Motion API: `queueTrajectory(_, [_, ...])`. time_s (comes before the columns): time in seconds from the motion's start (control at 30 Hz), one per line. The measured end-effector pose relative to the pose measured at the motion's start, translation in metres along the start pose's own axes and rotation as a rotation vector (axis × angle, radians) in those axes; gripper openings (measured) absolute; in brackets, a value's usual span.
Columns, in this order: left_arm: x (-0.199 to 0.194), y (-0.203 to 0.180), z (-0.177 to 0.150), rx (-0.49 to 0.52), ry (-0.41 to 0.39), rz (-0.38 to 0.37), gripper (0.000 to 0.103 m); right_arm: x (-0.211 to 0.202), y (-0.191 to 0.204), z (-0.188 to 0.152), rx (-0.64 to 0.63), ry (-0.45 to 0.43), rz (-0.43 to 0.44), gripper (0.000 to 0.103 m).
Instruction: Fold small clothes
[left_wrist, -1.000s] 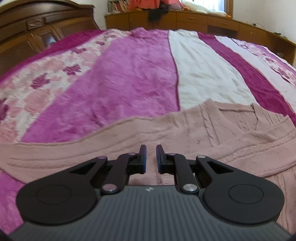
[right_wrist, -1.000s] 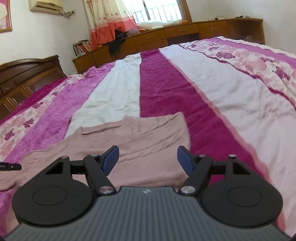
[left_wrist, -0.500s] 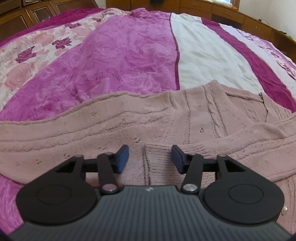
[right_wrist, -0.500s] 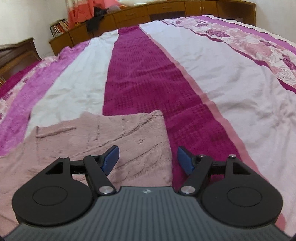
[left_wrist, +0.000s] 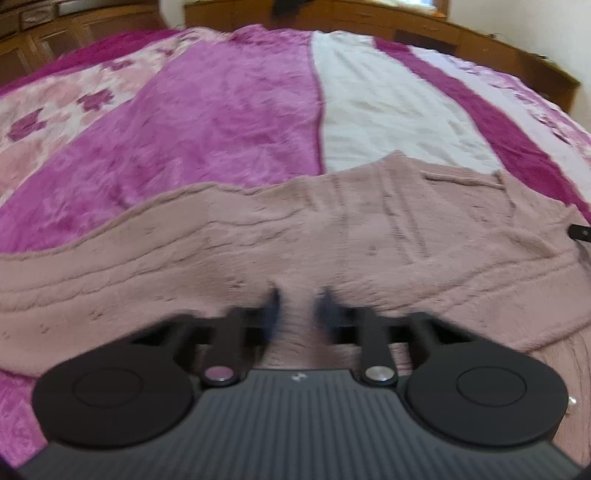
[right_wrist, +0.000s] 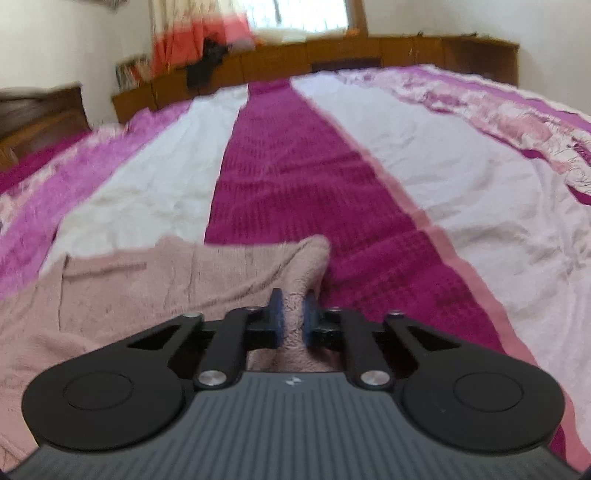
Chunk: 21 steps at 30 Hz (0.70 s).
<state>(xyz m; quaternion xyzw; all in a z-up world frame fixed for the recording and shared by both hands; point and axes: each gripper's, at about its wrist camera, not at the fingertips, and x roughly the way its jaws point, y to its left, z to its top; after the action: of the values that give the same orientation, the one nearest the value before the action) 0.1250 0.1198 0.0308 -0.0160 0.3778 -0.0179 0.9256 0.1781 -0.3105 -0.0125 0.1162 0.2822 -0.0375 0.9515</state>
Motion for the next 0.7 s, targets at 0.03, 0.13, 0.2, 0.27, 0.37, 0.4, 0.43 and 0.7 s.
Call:
queueTrajectory(0.03, [-0.001, -0.003, 0.000, -0.004, -0.008, -0.016, 0.010, -0.004, -0.003, 0.000, 0.024, -0.033, 0.003, 0.010])
queueTrajectory(0.13, [-0.013, -0.016, 0.005, 0.052, -0.091, -0.002, 0.010, -0.012, -0.013, 0.000, 0.080, -0.098, -0.013, 0.009])
queueTrajectory(0.2, [-0.026, -0.023, 0.016, 0.067, -0.168, 0.010, 0.010, -0.014, -0.018, -0.001, 0.110, -0.123, -0.034, 0.009])
queueTrajectory(0.27, [-0.036, -0.026, 0.027, 0.075, -0.235, 0.030, 0.010, -0.012, -0.023, -0.002, 0.136, -0.121, -0.045, 0.009])
queueTrajectory(0.37, [-0.034, -0.028, 0.040, 0.085, -0.272, 0.047, 0.010, -0.005, -0.029, -0.004, 0.162, -0.084, -0.047, 0.010])
queueTrajectory(0.4, [-0.026, -0.028, 0.042, 0.086, -0.251, 0.055, 0.010, -0.002, -0.031, -0.005, 0.173, -0.066, -0.042, 0.010])
queueTrajectory(0.43, [-0.018, -0.029, 0.042, 0.092, -0.225, 0.058, 0.010, 0.000, -0.033, -0.005, 0.186, -0.052, -0.041, 0.010])
queueTrajectory(0.7, [0.029, -0.021, 0.018, 0.099, -0.068, 0.111, 0.015, -0.013, -0.036, 0.002, 0.207, -0.061, -0.022, 0.026])
